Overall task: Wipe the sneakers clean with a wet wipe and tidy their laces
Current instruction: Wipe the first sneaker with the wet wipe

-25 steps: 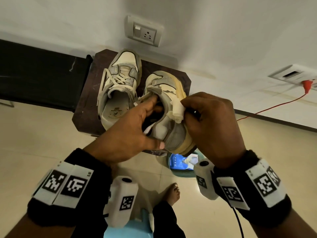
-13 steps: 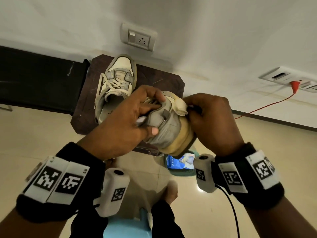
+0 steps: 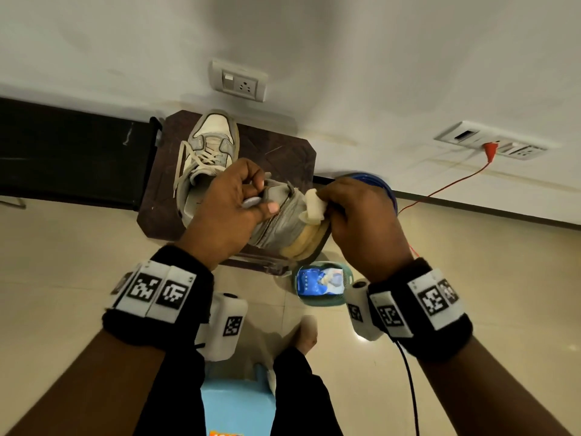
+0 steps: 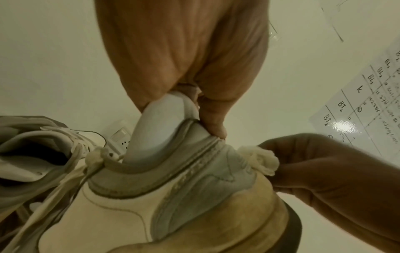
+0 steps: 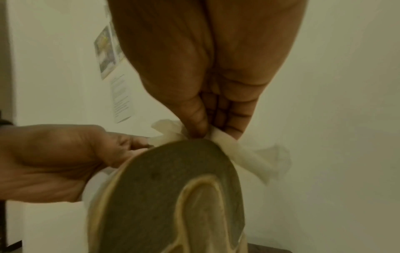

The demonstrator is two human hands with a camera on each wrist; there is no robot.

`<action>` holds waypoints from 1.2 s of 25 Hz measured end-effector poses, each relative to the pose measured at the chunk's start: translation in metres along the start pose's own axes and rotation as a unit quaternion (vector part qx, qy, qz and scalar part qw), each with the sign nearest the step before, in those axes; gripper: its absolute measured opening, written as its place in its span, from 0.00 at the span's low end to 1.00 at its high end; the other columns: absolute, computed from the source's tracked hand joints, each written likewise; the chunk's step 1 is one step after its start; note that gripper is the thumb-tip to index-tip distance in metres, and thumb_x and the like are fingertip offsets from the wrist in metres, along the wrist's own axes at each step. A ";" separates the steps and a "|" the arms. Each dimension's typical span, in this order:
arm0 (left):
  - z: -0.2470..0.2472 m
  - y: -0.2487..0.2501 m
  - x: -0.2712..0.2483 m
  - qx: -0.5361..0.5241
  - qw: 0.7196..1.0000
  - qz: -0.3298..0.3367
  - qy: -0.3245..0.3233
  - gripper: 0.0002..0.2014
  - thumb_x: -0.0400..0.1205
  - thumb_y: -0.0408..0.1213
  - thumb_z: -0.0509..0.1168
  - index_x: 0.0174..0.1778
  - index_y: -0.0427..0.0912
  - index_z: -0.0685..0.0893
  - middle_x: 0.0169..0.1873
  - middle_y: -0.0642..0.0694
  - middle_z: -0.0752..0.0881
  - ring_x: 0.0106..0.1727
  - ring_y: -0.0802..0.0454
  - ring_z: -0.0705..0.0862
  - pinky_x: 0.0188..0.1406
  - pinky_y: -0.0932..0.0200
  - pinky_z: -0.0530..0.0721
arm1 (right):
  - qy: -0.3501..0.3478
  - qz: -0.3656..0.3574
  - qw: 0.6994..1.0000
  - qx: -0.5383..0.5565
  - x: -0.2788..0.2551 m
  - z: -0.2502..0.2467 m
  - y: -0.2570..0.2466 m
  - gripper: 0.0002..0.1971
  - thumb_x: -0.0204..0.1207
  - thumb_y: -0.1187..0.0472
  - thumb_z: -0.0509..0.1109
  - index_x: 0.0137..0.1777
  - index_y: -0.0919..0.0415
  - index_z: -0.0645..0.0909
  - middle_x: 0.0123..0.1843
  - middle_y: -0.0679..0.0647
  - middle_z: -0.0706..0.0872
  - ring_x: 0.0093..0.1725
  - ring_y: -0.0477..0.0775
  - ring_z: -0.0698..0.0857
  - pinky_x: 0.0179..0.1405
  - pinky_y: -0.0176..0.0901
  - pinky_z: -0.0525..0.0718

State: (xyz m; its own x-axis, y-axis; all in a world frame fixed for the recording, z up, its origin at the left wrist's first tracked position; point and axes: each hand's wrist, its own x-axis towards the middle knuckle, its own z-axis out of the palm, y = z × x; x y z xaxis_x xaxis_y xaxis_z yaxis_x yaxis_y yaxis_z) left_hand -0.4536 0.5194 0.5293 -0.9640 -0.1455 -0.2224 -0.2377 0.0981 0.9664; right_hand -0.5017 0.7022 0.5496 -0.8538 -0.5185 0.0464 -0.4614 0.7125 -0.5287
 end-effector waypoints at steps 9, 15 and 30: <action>0.009 -0.014 0.003 0.045 0.998 0.010 -0.052 0.14 0.80 0.30 0.66 0.40 0.53 0.70 0.36 0.53 0.78 0.37 0.65 0.78 0.42 0.67 0.77 | 0.022 -0.019 0.998 -0.064 -0.023 0.002 -0.006 0.11 0.68 0.68 0.70 0.50 0.68 0.87 0.47 0.62 0.88 0.44 0.64 0.86 0.40 0.55 0.87; 0.008 -0.016 0.007 0.004 1.000 -0.016 -0.027 0.15 0.79 0.27 0.67 0.41 0.53 0.72 0.39 0.51 0.80 0.41 0.63 0.81 0.44 0.68 0.79 | -0.032 -0.072 0.993 -0.085 -0.046 0.006 -0.018 0.11 0.69 0.65 0.70 0.51 0.67 0.86 0.50 0.61 0.87 0.47 0.63 0.86 0.41 0.55 0.87; 0.007 -0.007 0.009 0.022 0.999 -0.005 -0.025 0.15 0.79 0.26 0.66 0.37 0.50 0.70 0.34 0.53 0.75 0.36 0.62 0.75 0.39 0.75 0.75 | 0.039 -0.012 0.995 -0.093 -0.024 0.001 -0.005 0.12 0.67 0.74 0.71 0.51 0.69 0.86 0.48 0.63 0.87 0.45 0.64 0.85 0.45 0.51 0.84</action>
State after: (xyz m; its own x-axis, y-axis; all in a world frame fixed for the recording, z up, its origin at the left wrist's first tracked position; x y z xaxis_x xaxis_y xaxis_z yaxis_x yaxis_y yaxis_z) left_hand -0.4615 0.5241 0.5201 -0.9660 -0.0983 -0.2392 -0.2515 0.1404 0.9576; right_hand -0.4786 0.7110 0.5506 -0.8546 -0.5038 0.1261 -0.5125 0.7792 -0.3608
